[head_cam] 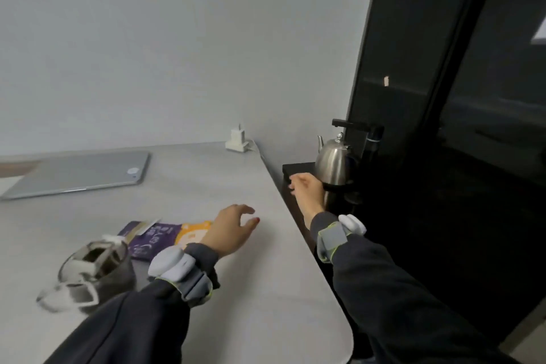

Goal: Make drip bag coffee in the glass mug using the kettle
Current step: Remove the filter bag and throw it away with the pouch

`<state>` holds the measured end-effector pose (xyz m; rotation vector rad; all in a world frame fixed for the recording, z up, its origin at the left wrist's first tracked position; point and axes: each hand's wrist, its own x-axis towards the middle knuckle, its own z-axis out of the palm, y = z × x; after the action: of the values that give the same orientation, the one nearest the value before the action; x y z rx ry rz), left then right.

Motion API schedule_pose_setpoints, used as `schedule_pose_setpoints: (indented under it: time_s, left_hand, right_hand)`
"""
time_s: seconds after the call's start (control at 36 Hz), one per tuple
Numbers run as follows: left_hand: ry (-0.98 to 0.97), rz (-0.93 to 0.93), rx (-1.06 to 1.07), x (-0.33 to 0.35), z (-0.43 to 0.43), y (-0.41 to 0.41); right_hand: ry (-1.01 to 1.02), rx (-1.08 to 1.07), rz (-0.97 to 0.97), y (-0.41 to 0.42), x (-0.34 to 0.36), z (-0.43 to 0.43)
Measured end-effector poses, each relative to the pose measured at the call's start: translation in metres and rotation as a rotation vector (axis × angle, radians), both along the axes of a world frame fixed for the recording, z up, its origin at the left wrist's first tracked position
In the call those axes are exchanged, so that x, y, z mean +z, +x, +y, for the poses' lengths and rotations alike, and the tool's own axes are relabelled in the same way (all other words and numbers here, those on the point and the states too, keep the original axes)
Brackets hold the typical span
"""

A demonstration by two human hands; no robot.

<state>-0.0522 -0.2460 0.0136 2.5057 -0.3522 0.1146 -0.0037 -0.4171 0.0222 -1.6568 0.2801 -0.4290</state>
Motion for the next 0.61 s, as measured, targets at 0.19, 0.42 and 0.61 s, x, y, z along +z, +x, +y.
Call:
schedule_pose_setpoints:
  time_s: [0.19,0.42,0.61]
  left_hand:
    - [-0.18,-0.079,0.019,0.008,0.07,-0.093]
    - [-0.406,-0.198,0.107,0.013,0.174,-0.152]
    - [-0.599,-0.203,0.268,0.002,0.252,-0.147]
  right_hand:
    - [-0.068,0.401,0.009,-0.069,0.007,0.104]
    - [-0.173,0.742,0.083,-0.112,-0.001,0.175]
    - [-0.333,0.761,0.092,-0.122,-0.007,0.215]
